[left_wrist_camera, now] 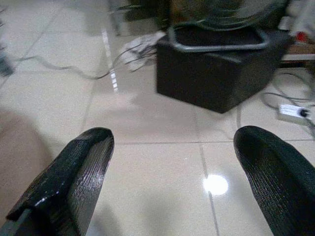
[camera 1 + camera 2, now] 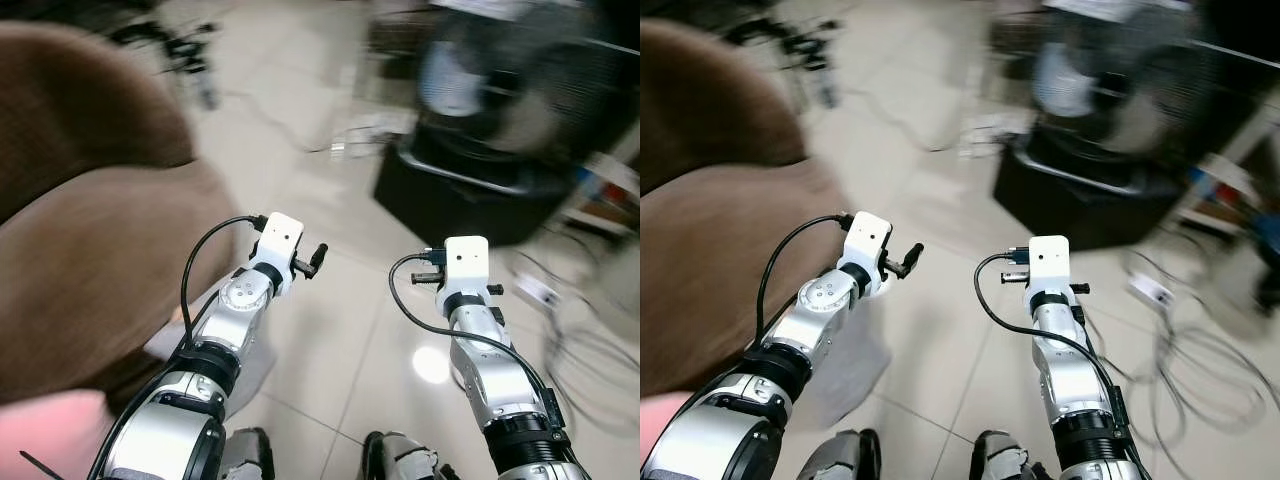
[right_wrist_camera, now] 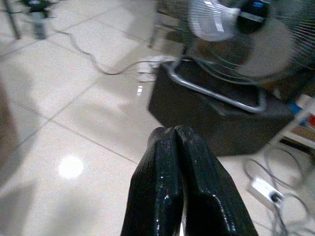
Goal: Move the pillow to the sofa from floor
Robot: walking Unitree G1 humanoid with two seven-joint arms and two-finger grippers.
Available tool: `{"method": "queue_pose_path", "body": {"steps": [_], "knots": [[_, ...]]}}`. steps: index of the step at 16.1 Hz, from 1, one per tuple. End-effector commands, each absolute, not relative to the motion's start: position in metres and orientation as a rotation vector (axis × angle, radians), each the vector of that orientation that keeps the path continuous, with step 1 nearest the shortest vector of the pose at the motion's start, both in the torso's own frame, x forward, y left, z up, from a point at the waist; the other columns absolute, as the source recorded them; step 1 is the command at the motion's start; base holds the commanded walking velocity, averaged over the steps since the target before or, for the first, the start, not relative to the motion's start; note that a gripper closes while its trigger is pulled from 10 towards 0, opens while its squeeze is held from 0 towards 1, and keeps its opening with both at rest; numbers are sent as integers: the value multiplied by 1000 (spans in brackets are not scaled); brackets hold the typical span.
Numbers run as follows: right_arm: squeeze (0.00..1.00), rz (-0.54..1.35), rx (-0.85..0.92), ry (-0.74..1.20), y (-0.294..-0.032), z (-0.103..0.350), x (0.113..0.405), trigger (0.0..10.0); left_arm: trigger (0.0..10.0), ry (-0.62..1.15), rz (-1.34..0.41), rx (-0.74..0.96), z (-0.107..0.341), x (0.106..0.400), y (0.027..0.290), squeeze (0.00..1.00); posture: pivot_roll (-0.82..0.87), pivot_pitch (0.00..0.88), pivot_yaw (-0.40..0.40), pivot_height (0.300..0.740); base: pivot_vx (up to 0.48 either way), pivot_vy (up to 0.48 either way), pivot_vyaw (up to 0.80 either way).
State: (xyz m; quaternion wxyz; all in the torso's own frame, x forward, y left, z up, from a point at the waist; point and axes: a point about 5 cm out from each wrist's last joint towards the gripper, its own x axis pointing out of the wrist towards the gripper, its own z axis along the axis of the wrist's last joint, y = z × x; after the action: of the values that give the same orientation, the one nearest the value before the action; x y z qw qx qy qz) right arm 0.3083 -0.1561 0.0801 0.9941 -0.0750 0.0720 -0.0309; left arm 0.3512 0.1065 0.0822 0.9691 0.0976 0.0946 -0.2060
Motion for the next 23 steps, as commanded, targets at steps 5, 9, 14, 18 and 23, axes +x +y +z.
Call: {"method": "queue_pose_path", "body": {"steps": [5, 9, 14, 18, 23], "knots": [[0, -61, -149, 135, -157, 80, 306, 10000, 10000, 207, -418, 201, 78, 348, 104, 0, -149, 137, -51, 710, 0, 0, 598], [0, -61, -151, 140, -157, 79, 306, 10000, 10000, 210, -412, 202, 78, 348, 104, 0, -145, 141, -53, 710, 0, 0, 547], [0, -46, -151, 139, -154, 82, 310, 10000, 10000, 179, -339, 169, 85, 353, 112, 0, -129, 149, -62, 710, 0, 0, 531], [0, -25, -149, 145, -150, 82, 313, 10000, 10000, 181, -334, 171, 84, 352, 113, 0, -120, 155, -66, 710, 0, 0, 533], [0, -23, -122, 163, -147, 78, 311, 10000, 10000, 201, -312, 190, 82, 352, 118, 0, -120, 159, -64, 719, 0, 0, 84]]}}
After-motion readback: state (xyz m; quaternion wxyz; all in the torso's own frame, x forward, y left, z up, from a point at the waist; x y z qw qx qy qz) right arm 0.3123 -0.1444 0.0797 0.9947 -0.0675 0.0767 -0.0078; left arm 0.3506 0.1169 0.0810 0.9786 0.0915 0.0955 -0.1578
